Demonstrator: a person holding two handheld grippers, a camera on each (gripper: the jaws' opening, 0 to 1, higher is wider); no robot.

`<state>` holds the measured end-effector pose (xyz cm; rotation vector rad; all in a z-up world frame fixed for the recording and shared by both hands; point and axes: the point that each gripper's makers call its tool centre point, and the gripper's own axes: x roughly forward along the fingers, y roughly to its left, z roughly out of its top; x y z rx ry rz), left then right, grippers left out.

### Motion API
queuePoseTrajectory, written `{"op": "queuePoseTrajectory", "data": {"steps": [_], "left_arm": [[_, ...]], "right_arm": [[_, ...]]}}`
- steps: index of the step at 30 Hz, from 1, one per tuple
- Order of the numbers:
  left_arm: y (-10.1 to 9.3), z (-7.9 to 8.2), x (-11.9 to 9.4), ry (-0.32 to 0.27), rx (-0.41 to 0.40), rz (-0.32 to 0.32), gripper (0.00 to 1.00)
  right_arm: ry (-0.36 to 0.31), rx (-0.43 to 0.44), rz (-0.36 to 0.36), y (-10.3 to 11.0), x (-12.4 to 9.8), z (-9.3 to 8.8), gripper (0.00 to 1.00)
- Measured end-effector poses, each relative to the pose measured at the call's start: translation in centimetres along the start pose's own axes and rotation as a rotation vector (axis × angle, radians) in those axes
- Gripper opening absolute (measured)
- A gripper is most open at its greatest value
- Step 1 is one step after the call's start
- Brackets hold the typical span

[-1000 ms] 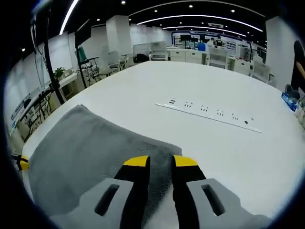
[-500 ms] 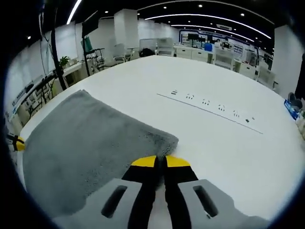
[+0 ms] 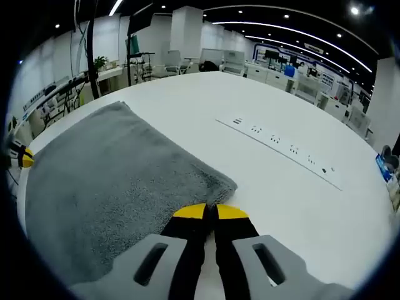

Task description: Fold the towel on the table until its edges align and the towel forms a compact rectangular stack.

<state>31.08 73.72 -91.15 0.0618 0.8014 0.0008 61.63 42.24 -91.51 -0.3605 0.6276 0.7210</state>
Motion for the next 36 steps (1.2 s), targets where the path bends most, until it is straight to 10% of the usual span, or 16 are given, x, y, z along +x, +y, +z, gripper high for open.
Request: {"op": "queuePoseTrajectory", "data": {"steps": [9, 15, 25, 36], "left_arm": [[-1.5, 0.3, -0.2, 0.090, 0.224, 0.021, 0.06], [-4.0, 0.2, -0.6, 0.078, 0.137, -0.045, 0.06], [-9.3, -0.2, -1.3, 0.145, 0.276, -0.122, 0.06], [-14.2, -0.4, -1.8, 0.135, 0.244, -0.199, 0.06]], "right_arm": [[-0.004, -0.050, -0.005, -0.6, -1.7, -1.3, 0.01], [0.015, -0.049, -0.004, -2.2, -3.4, -2.9, 0.01], [0.058, -0.039, -0.013, -4.6, -6.1, -5.7, 0.01], [0.105, -0.038, -0.039, -8.2, -9.3, -8.8, 0.02]]}}
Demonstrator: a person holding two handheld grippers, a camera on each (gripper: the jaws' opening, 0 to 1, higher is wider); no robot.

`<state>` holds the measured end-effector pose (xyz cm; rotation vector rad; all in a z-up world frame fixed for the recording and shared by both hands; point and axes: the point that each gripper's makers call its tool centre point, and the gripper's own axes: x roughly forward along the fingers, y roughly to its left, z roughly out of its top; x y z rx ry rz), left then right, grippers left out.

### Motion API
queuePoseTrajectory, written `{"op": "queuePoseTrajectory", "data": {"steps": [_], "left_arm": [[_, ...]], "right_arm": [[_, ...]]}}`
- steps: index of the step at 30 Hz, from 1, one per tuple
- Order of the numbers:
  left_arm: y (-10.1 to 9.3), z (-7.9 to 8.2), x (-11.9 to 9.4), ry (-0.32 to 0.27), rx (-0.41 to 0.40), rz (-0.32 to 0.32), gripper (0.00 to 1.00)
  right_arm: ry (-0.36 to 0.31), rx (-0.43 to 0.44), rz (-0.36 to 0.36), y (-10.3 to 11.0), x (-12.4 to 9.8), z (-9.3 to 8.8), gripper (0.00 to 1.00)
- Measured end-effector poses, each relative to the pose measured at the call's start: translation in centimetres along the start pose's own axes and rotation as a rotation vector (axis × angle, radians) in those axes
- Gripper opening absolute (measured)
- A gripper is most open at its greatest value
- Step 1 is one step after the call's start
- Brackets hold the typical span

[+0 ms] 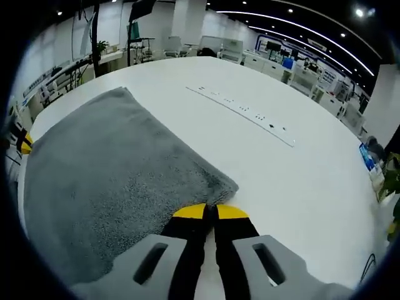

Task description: Fold the towel on the table until its edges align and the towel forms a compact rectangular stack.

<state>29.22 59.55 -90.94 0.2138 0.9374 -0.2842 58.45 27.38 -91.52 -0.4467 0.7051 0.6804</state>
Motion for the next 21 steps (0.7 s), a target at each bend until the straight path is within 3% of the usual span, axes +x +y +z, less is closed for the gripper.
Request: {"op": "queuePoseTrajectory", "data": {"steps": [8, 15, 20, 21], "left_arm": [[-3.5, 0.9, 0.5, 0.010, 0.029, -0.030, 0.06], [-7.4, 1.8, 1.1, -0.011, -0.016, -0.088, 0.06], [-9.8, 2.6, 1.5, -0.017, -0.004, -0.098, 0.06], [-10.1, 2.8, 1.6, -0.018, -0.003, -0.099, 0.06]], "right_arm": [[0.006, -0.009, -0.034, -2.4, -1.8, -2.5, 0.01], [0.021, -0.004, -0.051, -4.1, -4.1, -4.5, 0.02], [0.023, 0.022, -0.061, -5.8, -5.2, -5.9, 0.02], [0.010, 0.063, -0.066, -6.4, -5.2, -6.1, 0.02]]}}
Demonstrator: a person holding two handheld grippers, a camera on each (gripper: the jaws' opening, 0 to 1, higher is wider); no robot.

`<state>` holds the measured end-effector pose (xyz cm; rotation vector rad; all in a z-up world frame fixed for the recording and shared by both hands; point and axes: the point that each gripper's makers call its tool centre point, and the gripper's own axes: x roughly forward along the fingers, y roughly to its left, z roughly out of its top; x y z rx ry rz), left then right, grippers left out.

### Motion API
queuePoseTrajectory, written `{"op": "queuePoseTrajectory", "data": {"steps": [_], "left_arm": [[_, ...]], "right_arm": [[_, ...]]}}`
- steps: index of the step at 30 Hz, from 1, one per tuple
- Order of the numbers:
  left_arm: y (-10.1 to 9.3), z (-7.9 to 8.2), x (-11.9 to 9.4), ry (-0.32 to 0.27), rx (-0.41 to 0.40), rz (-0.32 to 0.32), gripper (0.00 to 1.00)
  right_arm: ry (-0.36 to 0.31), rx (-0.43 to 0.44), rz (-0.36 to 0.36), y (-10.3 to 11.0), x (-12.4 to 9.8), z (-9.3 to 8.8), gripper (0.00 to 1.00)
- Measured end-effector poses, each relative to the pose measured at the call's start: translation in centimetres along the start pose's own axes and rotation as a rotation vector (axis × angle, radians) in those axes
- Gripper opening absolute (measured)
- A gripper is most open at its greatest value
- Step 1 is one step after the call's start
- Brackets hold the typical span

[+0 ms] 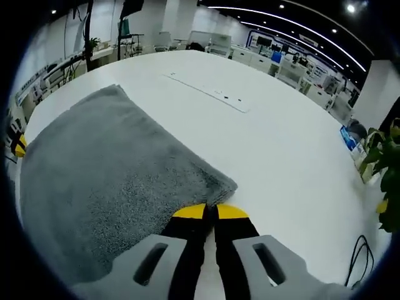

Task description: Fold the towel on the table until its edges align and the towel forms a compact rectangular stack.

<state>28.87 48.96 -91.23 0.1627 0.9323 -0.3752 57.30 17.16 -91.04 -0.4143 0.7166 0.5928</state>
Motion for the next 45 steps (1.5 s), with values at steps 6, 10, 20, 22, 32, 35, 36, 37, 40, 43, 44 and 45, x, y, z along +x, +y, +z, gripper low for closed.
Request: {"op": "queuePoseTrajectory", "data": {"steps": [6, 10, 20, 22, 32, 35, 36, 37, 40, 43, 44, 45], "left_arm": [[-1.3, 0.6, 0.5, -0.002, 0.005, -0.002, 0.06], [-1.8, 0.8, 0.7, 0.001, 0.012, 0.010, 0.06], [-2.1, 1.0, 0.8, -0.013, -0.006, 0.048, 0.07], [-2.2, 1.0, 0.8, -0.004, 0.008, 0.061, 0.07], [-2.2, 1.2, 0.9, 0.019, 0.048, 0.102, 0.07], [-2.2, 1.4, 0.9, 0.038, 0.064, 0.113, 0.08], [-2.2, 1.4, 0.9, 0.036, 0.065, 0.115, 0.08], [-2.2, 1.5, 0.8, 0.029, 0.056, 0.123, 0.10], [-2.2, 1.9, 0.7, -0.025, 0.006, 0.125, 0.19], [-2.6, 2.5, 0.5, -0.066, -0.009, 0.093, 0.29], [-2.8, 3.2, 0.4, -0.098, 0.009, 0.090, 0.31], [-3.0, 3.5, 0.3, -0.102, 0.025, 0.092, 0.32]], "right_arm": [[-0.027, 0.046, 0.003, -1.1, -0.7, -0.6, 0.02], [-0.026, 0.007, 0.024, -1.4, -0.6, -0.4, 0.02], [-0.107, 0.071, 0.039, -3.2, 1.0, -0.2, 0.02], [-0.119, 0.087, 0.045, -3.2, 0.9, -0.2, 0.02], [-0.146, 0.080, 0.045, -3.2, 1.1, -0.1, 0.02], [-0.150, 0.087, 0.040, -3.3, 1.2, -0.2, 0.02], [-0.152, 0.093, 0.038, -3.4, 1.3, -0.2, 0.02], [-0.152, 0.101, 0.038, -3.4, 1.3, -0.2, 0.02], [-0.164, 0.149, 0.038, -2.9, 0.9, -0.1, 0.03], [-0.171, 0.244, 0.038, -3.2, 0.9, -0.3, 0.03], [-0.172, 0.297, 0.043, -3.2, 1.1, -0.2, 0.04], [-0.175, 0.325, 0.050, -3.3, 1.2, -0.1, 0.04]]}}
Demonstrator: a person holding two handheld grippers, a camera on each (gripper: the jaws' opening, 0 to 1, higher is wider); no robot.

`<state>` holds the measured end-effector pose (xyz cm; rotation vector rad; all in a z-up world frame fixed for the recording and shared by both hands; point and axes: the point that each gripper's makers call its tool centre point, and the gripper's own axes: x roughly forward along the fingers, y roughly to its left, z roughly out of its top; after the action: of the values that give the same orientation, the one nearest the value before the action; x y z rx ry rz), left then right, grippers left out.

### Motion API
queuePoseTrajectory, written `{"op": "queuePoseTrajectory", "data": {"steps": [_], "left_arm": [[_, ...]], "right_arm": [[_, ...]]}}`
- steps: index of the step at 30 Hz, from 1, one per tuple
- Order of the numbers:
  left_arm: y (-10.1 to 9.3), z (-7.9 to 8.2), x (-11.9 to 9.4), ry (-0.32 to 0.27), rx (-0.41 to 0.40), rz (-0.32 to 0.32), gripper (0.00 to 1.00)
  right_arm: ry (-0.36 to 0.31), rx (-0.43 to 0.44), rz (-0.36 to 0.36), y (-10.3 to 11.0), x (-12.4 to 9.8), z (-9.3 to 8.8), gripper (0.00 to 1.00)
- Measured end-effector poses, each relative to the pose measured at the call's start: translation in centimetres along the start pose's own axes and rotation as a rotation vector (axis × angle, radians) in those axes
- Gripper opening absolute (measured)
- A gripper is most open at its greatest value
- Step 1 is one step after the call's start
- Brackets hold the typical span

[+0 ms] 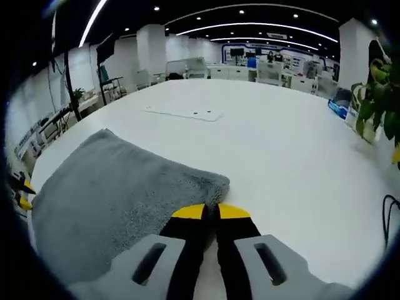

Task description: Fold the towel on the table until its edges align and the towel forms a compact rectangular stack.

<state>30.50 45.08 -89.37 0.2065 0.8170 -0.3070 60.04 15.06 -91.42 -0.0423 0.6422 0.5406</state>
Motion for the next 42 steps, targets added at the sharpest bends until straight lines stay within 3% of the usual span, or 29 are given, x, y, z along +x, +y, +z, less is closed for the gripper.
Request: {"op": "queuePoseTrajectory", "data": {"steps": [5, 6, 8, 9, 13, 18, 22, 24, 26, 33, 35, 38, 42], "left_arm": [[-2.4, 2.6, 1.2, -0.059, 0.132, -0.055, 0.37], [-3.5, 2.4, 1.8, -0.021, 0.193, -0.093, 0.37], [-4.4, 2.6, 2.5, 0.001, 0.263, -0.109, 0.39], [-5.6, 3.6, 3.0, -0.040, 0.297, -0.139, 0.41], [-9.3, 6.6, 3.7, -0.147, 0.300, -0.251, 0.42], [-12.5, 8.5, 4.5, -0.181, 0.371, -0.299, 0.43], [-15.3, 9.2, 5.0, -0.185, 0.398, -0.360, 0.44], [-16.2, 9.7, 5.2, -0.193, 0.385, -0.368, 0.45], [-17.7, 10.1, 5.4, -0.198, 0.376, -0.396, 0.45], [-23.0, 10.9, 5.6, -0.226, 0.467, -0.492, 0.44], [-24.4, 11.0, 5.4, -0.226, 0.457, -0.530, 0.44], [-26.4, 10.7, 5.3, -0.226, 0.513, -0.561, 0.43], [-28.6, 9.9, 4.8, -0.208, 0.540, -0.651, 0.32]], "right_arm": [[0.007, -0.013, 0.002, 0.3, -0.3, 0.2, 0.11], [0.002, -0.011, 0.003, 0.4, -0.2, 0.3, 0.15], [-0.001, -0.001, 0.012, 0.6, -0.1, 0.3, 0.20], [-0.002, -0.001, 0.017, 0.7, 0.0, 0.4, 0.21], [-0.007, -0.048, 0.035, 1.3, -0.1, 0.8, 0.26], [-0.020, -0.049, 0.046, 1.3, -0.4, 1.6, 0.27], [-0.041, -0.047, 0.041, 1.0, -1.0, 2.1, 0.26], [-0.034, -0.121, 0.019, 0.8, -1.4, 2.0, 0.27], [-0.046, -0.101, 0.020, 1.3, -1.9, 1.8, 0.27], [-0.065, -0.080, 0.027, 1.7, -2.4, 1.8, 0.27], [-0.058, -0.080, 0.016, 1.4, -2.4, 1.8, 0.26], [-0.064, -0.046, -0.002, 0.9, -2.2, 2.1, 0.26], [-0.046, -0.072, -0.001, 1.0, -2.0, 1.9, 0.25]]}}
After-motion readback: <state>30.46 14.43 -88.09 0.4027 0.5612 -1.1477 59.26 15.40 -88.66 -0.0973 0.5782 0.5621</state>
